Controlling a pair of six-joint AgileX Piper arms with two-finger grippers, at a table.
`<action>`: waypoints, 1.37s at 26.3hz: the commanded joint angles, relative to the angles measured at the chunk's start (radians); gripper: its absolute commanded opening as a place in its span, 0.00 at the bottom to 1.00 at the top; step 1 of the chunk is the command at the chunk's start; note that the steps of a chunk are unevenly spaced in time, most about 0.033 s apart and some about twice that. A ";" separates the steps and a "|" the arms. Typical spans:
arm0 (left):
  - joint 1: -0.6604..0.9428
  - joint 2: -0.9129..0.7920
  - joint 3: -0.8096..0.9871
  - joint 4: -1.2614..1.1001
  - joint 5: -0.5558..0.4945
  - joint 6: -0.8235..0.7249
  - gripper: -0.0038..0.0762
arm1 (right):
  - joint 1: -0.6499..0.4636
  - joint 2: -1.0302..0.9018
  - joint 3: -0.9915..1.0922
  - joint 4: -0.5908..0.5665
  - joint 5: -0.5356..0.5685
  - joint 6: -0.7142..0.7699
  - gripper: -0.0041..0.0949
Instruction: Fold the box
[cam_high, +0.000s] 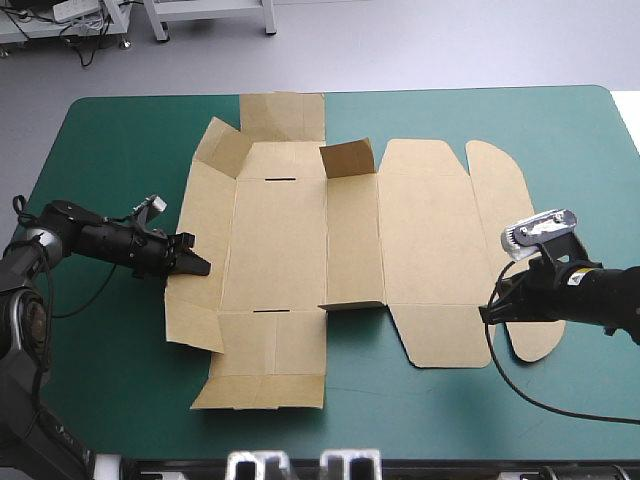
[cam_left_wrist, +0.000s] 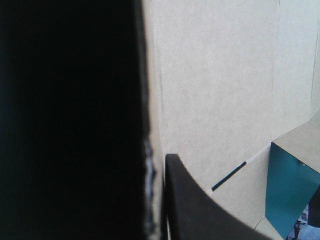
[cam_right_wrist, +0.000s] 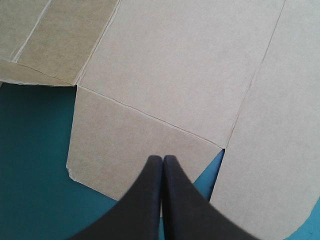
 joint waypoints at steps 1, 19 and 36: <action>-0.004 -0.041 -0.016 -0.053 0.045 0.006 0.04 | 0.002 -0.011 -0.021 0.026 -0.031 -0.012 0.03; -0.057 -0.074 -0.207 -0.019 0.104 0.030 0.04 | 0.002 -0.011 -0.021 0.026 -0.038 -0.012 0.03; -0.535 -0.097 -0.770 0.681 -0.067 0.070 0.04 | 0.002 -0.011 -0.024 0.038 -0.231 0.014 0.03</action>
